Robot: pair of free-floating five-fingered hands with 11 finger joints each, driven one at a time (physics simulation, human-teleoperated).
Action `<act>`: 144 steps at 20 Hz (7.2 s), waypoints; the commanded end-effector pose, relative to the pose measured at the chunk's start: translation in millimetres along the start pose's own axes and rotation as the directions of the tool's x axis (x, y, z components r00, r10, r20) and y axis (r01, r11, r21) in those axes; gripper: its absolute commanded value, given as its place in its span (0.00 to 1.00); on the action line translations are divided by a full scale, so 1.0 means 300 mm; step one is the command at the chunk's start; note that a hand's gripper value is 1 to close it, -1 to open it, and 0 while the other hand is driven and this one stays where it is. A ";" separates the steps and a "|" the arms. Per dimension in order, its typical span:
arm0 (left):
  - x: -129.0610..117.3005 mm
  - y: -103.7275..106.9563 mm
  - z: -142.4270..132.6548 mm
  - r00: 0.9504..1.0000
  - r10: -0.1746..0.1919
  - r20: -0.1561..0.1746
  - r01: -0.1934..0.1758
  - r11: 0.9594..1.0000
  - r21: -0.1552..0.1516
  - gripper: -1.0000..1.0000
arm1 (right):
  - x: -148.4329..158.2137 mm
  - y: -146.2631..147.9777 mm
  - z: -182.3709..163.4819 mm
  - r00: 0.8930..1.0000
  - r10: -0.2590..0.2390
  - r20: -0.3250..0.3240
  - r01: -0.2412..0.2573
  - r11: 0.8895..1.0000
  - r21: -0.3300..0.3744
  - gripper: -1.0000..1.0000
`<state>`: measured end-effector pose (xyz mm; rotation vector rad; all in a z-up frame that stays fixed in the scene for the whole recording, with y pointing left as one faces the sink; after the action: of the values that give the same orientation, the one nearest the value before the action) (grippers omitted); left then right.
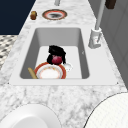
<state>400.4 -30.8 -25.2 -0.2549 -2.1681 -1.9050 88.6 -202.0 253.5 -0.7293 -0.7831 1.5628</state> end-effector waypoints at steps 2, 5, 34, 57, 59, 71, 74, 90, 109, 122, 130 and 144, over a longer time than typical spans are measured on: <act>0.043 0.102 0.023 0.996 -0.036 0.082 0.039 0.998 -0.039 1.00 | 0.000 0.000 0.000 1.000 0.000 0.000 0.000 1.000 0.000 0.50; 0.069 0.161 0.036 0.996 -0.040 0.086 0.043 0.998 -0.038 1.00 | 0.000 0.000 0.000 1.000 0.000 0.000 0.000 1.000 0.000 0.50; 0.262 0.692 0.397 0.999 -0.023 0.025 0.023 1.000 0.003 1.00 | 0.000 0.000 0.000 1.000 0.000 0.000 0.000 1.000 0.000 0.50; 0.305 0.900 0.995 0.999 -0.029 0.016 0.029 1.000 0.002 1.00 | 0.000 0.000 0.000 1.000 0.000 0.000 0.000 1.000 0.000 0.50; 0.299 0.895 1.050 1.000 -0.020 0.015 0.020 1.000 0.001 1.00 | 0.000 0.000 0.000 1.000 0.000 0.000 0.000 1.000 0.000 0.50; 0.224 0.812 1.387 1.000 -0.011 0.014 0.011 1.000 0.004 1.00 | 0.000 0.000 0.000 1.000 0.000 0.000 0.000 1.000 0.000 0.50; 0.151 0.763 1.462 1.000 -0.007 0.013 0.007 1.000 0.002 1.00 | 0.000 0.000 0.000 1.000 0.000 0.000 0.000 1.000 0.000 0.50; -0.044 0.596 1.746 0.992 0.043 0.117 -0.066 0.977 0.203 1.00 | 0.000 0.000 0.000 1.000 0.000 0.000 0.000 1.000 0.000 0.50; 0.419 0.906 1.872 0.982 -0.186 0.027 0.176 0.961 0.215 0.00 | 0.000 0.000 0.000 1.000 0.000 0.000 0.000 1.000 0.000 0.50; 0.724 0.893 1.747 0.961 -0.274 0.034 0.263 0.947 0.187 0.00 | 0.000 0.000 0.000 1.000 0.000 0.000 0.000 1.000 0.000 0.50; 0.898 0.826 1.653 0.967 -0.252 0.029 0.245 0.956 0.162 0.00 | 0.000 0.000 0.000 1.000 0.000 0.000 0.000 1.000 0.000 0.50; 1.069 0.756 1.419 0.968 -0.250 0.005 0.247 0.961 0.122 0.00 | 0.000 0.000 0.000 1.000 0.000 0.000 0.000 1.000 0.000 0.50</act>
<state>141.0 426.0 233.5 -0.0046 -2.4832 -1.8122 88.6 -202.0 253.5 -0.7293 -0.7831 1.5628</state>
